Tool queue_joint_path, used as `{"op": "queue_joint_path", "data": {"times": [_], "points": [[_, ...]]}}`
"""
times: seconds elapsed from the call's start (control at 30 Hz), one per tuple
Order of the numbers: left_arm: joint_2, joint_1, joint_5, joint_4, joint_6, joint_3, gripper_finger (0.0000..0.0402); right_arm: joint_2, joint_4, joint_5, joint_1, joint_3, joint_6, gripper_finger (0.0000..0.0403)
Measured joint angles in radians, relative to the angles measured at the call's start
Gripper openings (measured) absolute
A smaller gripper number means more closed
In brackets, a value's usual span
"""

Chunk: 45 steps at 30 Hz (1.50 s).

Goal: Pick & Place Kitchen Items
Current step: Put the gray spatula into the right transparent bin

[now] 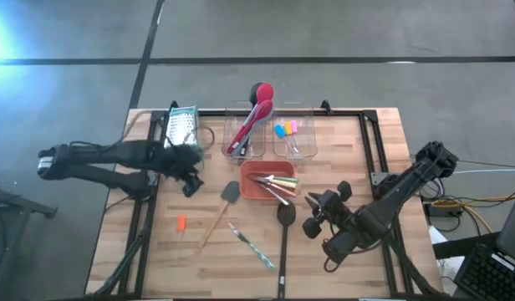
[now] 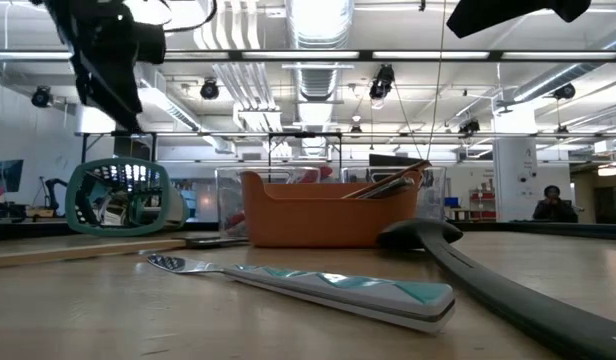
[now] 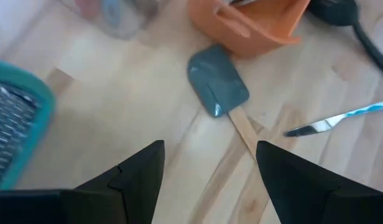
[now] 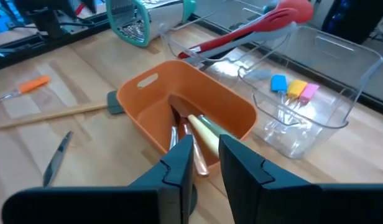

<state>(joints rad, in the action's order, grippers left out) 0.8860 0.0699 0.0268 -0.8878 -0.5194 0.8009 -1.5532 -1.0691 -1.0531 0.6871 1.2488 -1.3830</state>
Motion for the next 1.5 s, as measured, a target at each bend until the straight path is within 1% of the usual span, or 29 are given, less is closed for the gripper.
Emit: {"op": "queue_joint_path", "data": {"times": [0.13, 0.27, 0.37, 0.43, 0.57, 0.87, 1.0, 1.2, 1.5], "points": [[0.037, -0.095, 0.035, 0.122, -0.186, -0.091, 0.0259, 0.0, 0.0, 0.001, -0.018, 0.0, 0.008, 0.0078], [0.095, -0.187, 0.038, 0.207, -0.349, -0.153, 0.0259, 0.0, 0.0, 0.002, -0.031, 0.0, 0.03, 0.0082], [0.144, -0.261, 0.071, 0.236, -0.426, -0.155, 0.0259, 0.001, 0.0, 0.003, -0.039, 0.0, 0.051, 0.008], [0.182, -0.303, 0.112, 0.233, -0.473, -0.144, 0.0259, 0.002, -0.001, 0.003, -0.043, 0.001, 0.063, 0.0076], [0.261, -0.348, 0.17, 0.241, -0.573, -0.114, 0.0259, 0.002, 0.0, 0.003, -0.051, 0.002, 0.088, 0.0068], [0.43, -0.367, 0.173, 0.266, -0.598, -0.083, 0.0259, 0.002, 0.0, 0.005, -0.051, 0.001, 0.097, 0.0059], [0.476, -0.367, 0.173, 0.314, -0.565, -0.065, 0.0259, 0.002, 0.0, 0.006, -0.051, 0.001, 0.096, 0.0064], [0.538, -0.367, 0.173, 0.409, -0.473, -0.03, 0.0259, 0.002, 0.001, 0.006, -0.051, 0.001, 0.095, 0.0074], [0.63, -0.366, 0.175, 0.414, -0.504, -0.035, 0.0259, 0.002, 0.004, 0.007, -0.051, 0.001, 0.093, 0.0082]]}}
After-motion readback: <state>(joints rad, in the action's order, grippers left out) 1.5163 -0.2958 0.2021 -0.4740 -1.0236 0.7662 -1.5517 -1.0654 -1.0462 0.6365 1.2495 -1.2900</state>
